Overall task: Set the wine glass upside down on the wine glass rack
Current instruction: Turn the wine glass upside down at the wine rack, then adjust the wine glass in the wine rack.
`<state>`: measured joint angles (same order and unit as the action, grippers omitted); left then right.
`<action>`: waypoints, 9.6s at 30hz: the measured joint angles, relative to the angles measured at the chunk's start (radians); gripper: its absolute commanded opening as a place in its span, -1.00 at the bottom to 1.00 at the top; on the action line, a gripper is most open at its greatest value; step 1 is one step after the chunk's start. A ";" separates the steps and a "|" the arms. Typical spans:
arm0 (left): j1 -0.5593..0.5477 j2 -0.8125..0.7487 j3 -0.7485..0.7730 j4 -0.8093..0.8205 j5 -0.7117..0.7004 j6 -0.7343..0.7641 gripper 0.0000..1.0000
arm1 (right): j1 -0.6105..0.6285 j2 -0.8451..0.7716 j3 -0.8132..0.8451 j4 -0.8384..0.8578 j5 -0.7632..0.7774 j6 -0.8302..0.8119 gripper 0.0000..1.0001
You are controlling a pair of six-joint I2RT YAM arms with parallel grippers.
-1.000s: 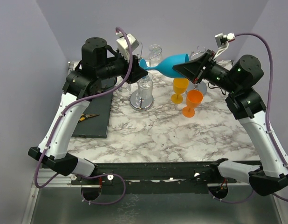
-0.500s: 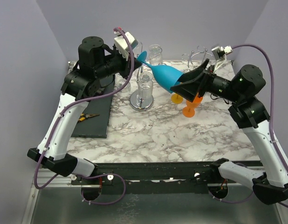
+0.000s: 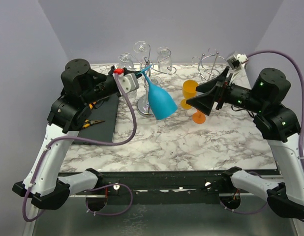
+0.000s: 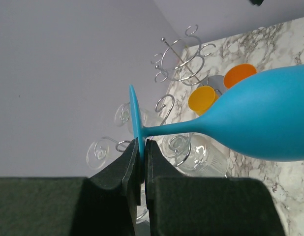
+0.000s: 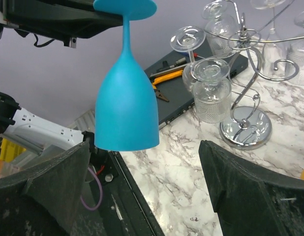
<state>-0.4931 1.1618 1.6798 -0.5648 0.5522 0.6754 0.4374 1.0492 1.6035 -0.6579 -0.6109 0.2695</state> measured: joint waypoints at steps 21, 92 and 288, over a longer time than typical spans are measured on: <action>-0.077 -0.063 -0.136 0.090 0.113 0.390 -1.00 | 0.000 0.126 -0.420 0.718 -0.409 0.327 0.99; -0.208 -0.154 -0.153 0.031 -0.448 0.046 0.98 | 0.010 0.167 -0.648 0.792 0.280 -0.098 0.50; -0.208 -0.180 -0.158 -0.007 -0.384 0.065 0.98 | 0.013 0.557 -0.803 1.653 0.208 -0.101 0.40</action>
<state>-0.7010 0.9813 1.5219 -0.5716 0.1680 0.7403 0.4503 1.6058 0.8009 0.9955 -0.4026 0.1684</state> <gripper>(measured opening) 0.988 0.790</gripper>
